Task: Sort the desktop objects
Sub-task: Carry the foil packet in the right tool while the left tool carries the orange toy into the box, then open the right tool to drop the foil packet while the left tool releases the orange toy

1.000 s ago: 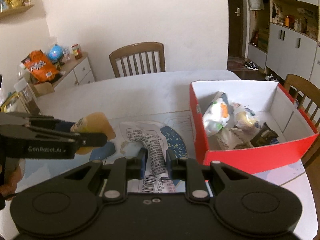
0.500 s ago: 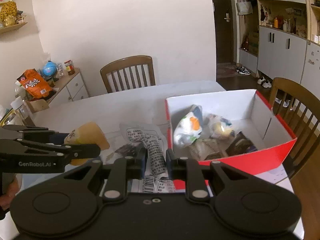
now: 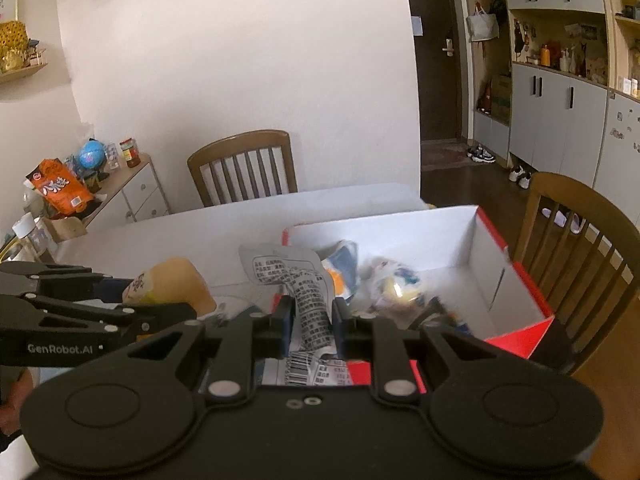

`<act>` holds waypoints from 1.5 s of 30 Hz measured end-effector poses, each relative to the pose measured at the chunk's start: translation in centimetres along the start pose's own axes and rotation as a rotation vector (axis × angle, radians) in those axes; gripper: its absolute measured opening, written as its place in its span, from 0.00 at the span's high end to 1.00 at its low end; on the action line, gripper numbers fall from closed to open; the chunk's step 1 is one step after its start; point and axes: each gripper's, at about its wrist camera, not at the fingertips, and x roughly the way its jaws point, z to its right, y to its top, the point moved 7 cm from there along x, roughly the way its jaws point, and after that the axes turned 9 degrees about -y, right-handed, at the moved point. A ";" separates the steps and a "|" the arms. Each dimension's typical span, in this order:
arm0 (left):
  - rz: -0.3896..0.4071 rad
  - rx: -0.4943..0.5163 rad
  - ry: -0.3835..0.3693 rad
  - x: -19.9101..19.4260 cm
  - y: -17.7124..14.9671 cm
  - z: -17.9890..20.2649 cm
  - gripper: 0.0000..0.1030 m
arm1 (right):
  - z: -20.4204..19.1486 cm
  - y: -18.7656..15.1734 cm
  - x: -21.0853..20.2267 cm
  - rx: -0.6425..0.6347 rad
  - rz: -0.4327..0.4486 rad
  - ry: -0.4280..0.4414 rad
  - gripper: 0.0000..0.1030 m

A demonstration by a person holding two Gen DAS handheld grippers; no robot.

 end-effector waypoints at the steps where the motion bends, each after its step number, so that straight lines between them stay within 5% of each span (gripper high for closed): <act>1: 0.000 0.002 -0.001 0.3 0.2 0.2 0.53 | 0.5 0.2 0.1 0.000 0.003 0.002 0.81; 25: -0.081 0.041 0.002 8.5 3.2 5.2 0.53 | 9.5 1.9 3.5 0.012 0.001 0.012 0.81; 45: -0.224 0.057 0.005 17.2 3.8 4.1 0.53 | 12.8 1.5 10.6 0.005 -0.110 -0.003 0.81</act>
